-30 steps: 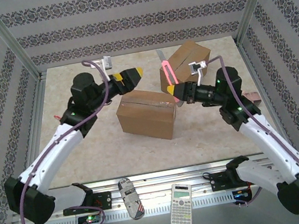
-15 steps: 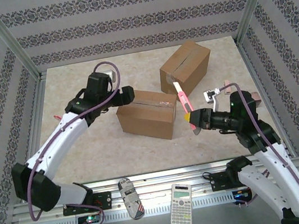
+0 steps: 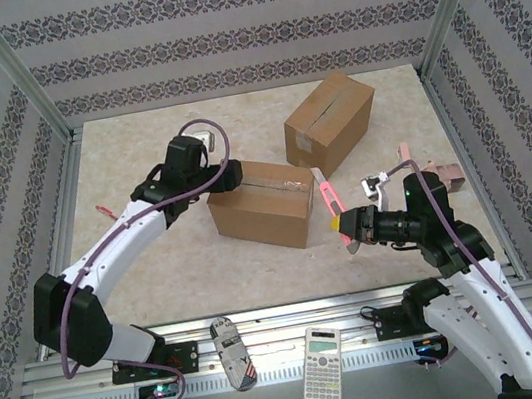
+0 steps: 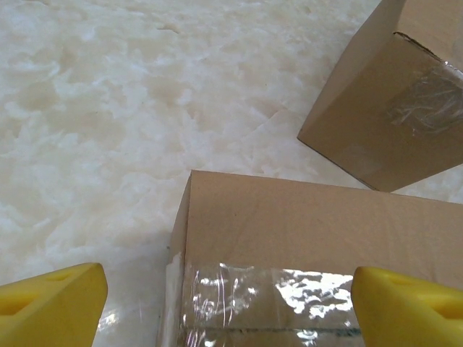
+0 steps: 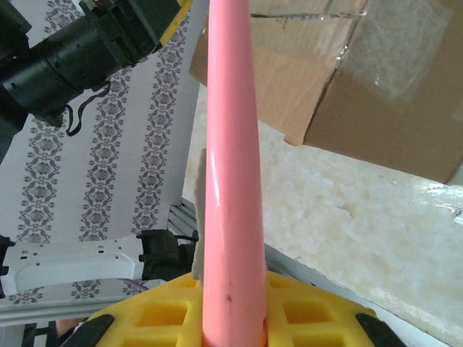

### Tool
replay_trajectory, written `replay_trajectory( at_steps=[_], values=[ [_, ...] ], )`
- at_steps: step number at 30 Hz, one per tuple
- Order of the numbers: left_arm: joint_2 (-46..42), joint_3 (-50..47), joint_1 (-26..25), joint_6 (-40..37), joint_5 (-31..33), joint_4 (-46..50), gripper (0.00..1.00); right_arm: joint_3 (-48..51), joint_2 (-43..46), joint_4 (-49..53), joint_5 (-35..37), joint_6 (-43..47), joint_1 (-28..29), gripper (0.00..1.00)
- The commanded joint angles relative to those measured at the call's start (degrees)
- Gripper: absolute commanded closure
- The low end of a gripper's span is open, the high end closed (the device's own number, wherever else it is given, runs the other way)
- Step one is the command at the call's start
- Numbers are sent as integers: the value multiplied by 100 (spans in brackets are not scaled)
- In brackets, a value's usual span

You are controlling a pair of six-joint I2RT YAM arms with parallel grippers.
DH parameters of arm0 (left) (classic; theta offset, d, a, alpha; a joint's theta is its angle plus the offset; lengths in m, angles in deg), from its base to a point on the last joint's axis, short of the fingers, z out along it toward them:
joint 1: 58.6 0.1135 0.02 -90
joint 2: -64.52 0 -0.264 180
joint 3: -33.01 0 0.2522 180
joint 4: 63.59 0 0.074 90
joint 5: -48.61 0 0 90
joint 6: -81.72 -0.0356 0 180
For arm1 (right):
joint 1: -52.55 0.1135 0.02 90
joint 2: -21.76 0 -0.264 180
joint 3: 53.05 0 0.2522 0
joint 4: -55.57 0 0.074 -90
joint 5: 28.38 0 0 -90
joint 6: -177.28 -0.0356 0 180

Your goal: Unpack the express box

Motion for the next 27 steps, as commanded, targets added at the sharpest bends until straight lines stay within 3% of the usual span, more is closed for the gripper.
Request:
replay_trajectory(
  at_steps=[1, 17, 27],
  values=[
    [84, -286, 51, -291, -141, -952, 12, 97, 22, -218, -56, 118, -54, 100],
    [96, -1616, -28, -70, -183, -2331, 9, 291, 138, 463, 460, -41, -52, 100],
    [178, -2312, -134, 61, -137, -2697, 8, 581, 311, 145, 360, -535, -41, 100]
  ],
)
